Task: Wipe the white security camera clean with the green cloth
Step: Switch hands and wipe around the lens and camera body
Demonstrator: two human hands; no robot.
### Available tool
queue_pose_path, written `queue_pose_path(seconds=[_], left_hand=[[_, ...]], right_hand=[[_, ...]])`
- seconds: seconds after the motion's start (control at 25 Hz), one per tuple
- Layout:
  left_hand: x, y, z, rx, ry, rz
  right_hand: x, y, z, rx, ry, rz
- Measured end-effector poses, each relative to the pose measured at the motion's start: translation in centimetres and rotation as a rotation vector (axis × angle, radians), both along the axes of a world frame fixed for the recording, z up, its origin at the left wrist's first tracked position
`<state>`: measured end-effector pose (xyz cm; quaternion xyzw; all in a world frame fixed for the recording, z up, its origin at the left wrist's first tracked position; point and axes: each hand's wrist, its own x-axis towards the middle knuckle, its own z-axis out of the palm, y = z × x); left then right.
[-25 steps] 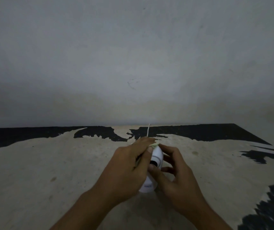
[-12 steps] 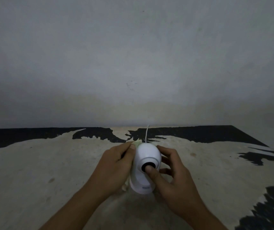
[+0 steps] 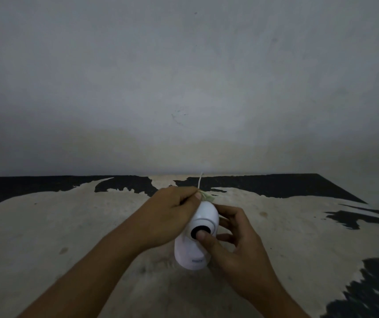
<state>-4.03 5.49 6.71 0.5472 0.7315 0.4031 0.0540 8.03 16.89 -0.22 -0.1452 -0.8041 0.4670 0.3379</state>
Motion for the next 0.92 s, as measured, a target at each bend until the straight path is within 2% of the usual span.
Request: queue_pose_path(seconds=[0.16,0.52,0.68,0.72,0.84,0.92], left_hand=[[0.6,0.2,-0.1,-0.023,0.117,-0.127],[0.4,-0.8,-2.5,0.061,0.228,-0.001],[0.7,-1.3,-3.2,-0.031,0.440,-0.073],[0.7,-1.5,-3.3,-0.022,0.411,-0.059],[1.2,-2.1,-3.9,0.153,0.162,0.042],[1.7,-2.5,-4.7,0.184,0.095,0.104]], right_hand=[[0.0,-0.2,0.2,-0.001,0.003,0.008],[0.2,-0.2,0.3,-0.049,0.003,-0.004],[0.3,-0.5,0.6,-0.046,0.000,0.007],[0.3,-0.5,0.6,-0.046,-0.002,0.003],[0.4,-0.6,0.7,-0.034,-0.011,-0.026],[0.4,-0.7,0.8,-0.031,-0.010,-0.034]])
